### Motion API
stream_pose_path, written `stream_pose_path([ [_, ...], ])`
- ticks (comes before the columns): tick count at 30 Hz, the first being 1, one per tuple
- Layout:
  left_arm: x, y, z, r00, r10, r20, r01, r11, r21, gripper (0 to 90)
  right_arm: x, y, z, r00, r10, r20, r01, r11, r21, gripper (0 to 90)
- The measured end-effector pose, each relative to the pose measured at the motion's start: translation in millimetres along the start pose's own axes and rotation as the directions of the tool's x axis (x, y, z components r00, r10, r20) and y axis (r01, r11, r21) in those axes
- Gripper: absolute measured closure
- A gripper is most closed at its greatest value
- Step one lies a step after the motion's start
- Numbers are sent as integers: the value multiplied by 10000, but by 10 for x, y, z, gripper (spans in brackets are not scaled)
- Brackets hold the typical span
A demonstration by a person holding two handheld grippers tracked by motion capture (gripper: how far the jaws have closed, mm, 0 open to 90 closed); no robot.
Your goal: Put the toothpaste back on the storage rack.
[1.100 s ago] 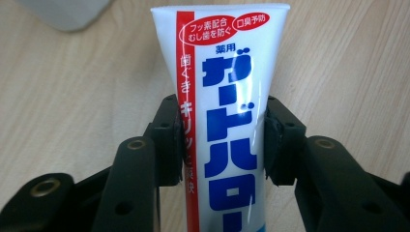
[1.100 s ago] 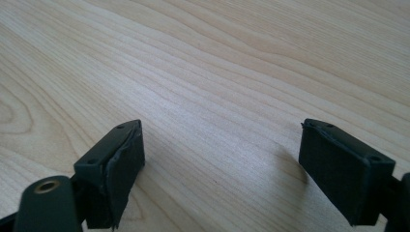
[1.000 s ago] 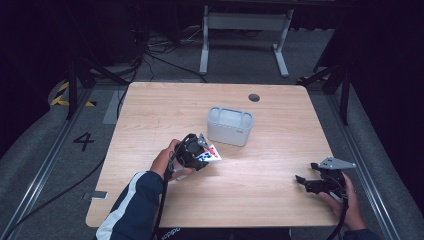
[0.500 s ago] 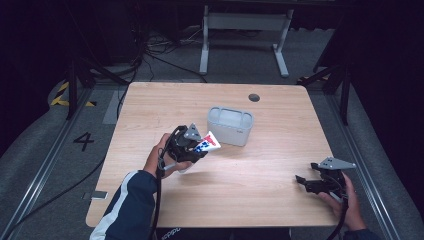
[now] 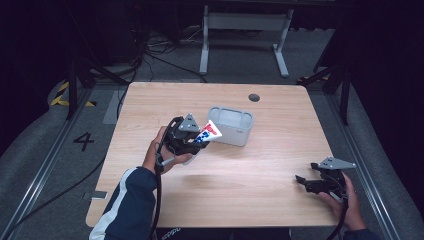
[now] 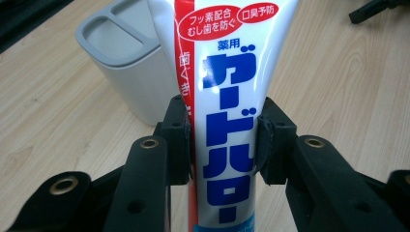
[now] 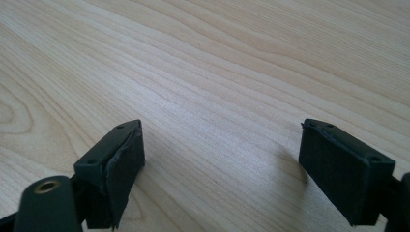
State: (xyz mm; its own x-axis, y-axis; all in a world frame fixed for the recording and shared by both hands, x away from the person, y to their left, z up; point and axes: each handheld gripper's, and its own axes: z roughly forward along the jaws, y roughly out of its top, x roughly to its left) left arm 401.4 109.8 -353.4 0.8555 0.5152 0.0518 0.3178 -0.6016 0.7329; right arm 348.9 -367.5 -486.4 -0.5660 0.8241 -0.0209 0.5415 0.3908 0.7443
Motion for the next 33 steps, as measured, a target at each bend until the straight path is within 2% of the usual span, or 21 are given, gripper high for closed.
stream_pose_path([
  [6,3,104,-46,10000,23,-41,-24,9993,-367,643,1,0,0,10000,1,4,-1,10000,-9,169],
  [11,0,192,-23,10000,-23,-23,21,9979,-642,645,1,0,0,10000,-2,7,2,10000,-12,169],
  [12,4,207,-23,10000,92,-25,-94,9980,-622,645,0,0,0,10000,-2,0,2,10000,-1,169],
  [16,-11,291,-12,9999,110,19,-108,9956,-931,646,1,0,0,10000,-9,10,9,10000,-6,169],
  [20,1,368,-1,10000,53,6,-52,9923,-1238,647,3,-1,0,10000,-25,27,25,10000,-25,169],
  [25,30,474,49,9998,-121,164,148,9842,-1765,648,4,-1,-1,10000,-17,25,17,10000,-22,169],
  [30,69,544,94,9997,-191,132,213,9808,-1937,649,4,-1,-1,10000,-16,24,16,10000,-22,169],
  [33,93,580,115,9996,-250,91,264,9762,-2154,650,2,0,0,10000,-23,21,23,10000,-8,169],
])
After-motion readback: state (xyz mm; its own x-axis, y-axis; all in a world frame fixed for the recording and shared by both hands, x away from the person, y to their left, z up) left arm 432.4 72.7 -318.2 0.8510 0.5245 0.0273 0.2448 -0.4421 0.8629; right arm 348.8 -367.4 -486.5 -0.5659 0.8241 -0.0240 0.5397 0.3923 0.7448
